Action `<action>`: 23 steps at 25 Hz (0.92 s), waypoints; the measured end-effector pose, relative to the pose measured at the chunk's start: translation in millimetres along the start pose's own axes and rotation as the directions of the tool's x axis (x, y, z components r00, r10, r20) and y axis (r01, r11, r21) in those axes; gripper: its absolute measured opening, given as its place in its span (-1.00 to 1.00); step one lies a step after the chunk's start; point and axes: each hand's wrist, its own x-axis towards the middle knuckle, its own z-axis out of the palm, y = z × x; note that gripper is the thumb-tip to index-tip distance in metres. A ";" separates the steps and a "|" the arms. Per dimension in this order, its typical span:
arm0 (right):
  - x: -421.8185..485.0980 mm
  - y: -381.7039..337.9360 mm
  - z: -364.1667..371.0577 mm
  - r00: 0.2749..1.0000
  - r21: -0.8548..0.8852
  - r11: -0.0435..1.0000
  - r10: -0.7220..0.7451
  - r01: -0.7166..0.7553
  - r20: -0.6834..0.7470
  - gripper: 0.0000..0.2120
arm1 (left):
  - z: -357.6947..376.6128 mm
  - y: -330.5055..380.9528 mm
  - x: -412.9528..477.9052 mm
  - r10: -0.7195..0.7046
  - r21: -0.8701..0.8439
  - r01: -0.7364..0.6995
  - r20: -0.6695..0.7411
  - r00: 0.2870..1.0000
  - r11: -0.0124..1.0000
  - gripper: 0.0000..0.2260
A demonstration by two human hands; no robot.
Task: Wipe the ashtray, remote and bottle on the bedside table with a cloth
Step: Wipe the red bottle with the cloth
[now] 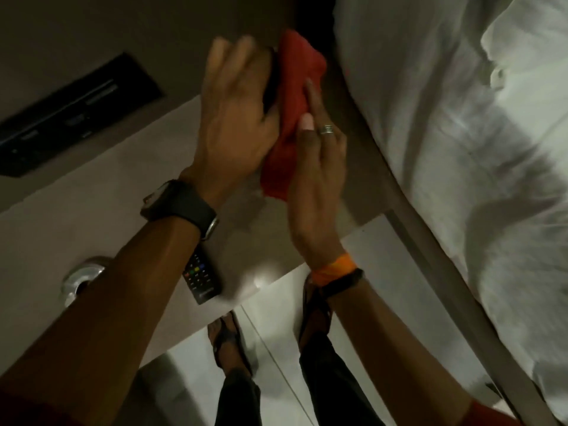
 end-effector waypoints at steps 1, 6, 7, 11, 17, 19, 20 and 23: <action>4.0 15.5 9.8 0.997 -0.143 0.987 -0.072 0.072 0.005 -0.61 | -1.3 -6.2 -2.2 -0.044 -0.028 0.043 -0.029 0.999 0.999 -0.81; 31.0 90.9 0.1 0.959 -0.175 0.946 0.252 -0.272 -0.128 -0.64 | -6.5 -33.0 -12.7 -0.205 -0.142 0.196 -0.049 0.978 0.970 -0.74; 30.0 90.2 5.1 0.952 -0.071 0.957 0.271 -0.283 -0.141 -0.66 | -7.4 -37.0 -13.2 -0.242 -0.152 0.231 -0.058 0.969 0.961 -0.73; 4.6 44.1 48.8 0.994 0.085 0.991 -0.104 0.106 -0.025 -0.67 | -6.1 -37.4 -2.2 -0.402 -0.057 0.400 -0.047 0.914 0.915 -0.63; 42.4 81.7 16.1 1.000 -0.339 0.941 -0.016 0.013 -0.007 -0.62 | -27.2 -52.5 9.6 -0.224 0.010 0.227 0.222 0.949 0.974 -0.57; 56.6 89.0 5.4 0.992 -0.216 0.968 0.126 -0.128 -0.025 -0.65 | -37.4 -54.6 8.0 -0.114 -0.163 0.187 0.375 0.920 0.969 -0.60; 62.1 88.4 3.2 0.986 -0.142 0.976 0.163 -0.166 -0.037 -0.67 | -38.7 -53.1 6.1 -0.092 -0.222 0.196 0.409 0.908 0.955 -0.65; 56.6 71.5 6.0 0.983 -0.052 0.988 0.138 -0.145 -0.122 -0.72 | -34.9 -44.6 4.8 -0.291 -0.311 0.423 0.390 0.874 0.851 -0.81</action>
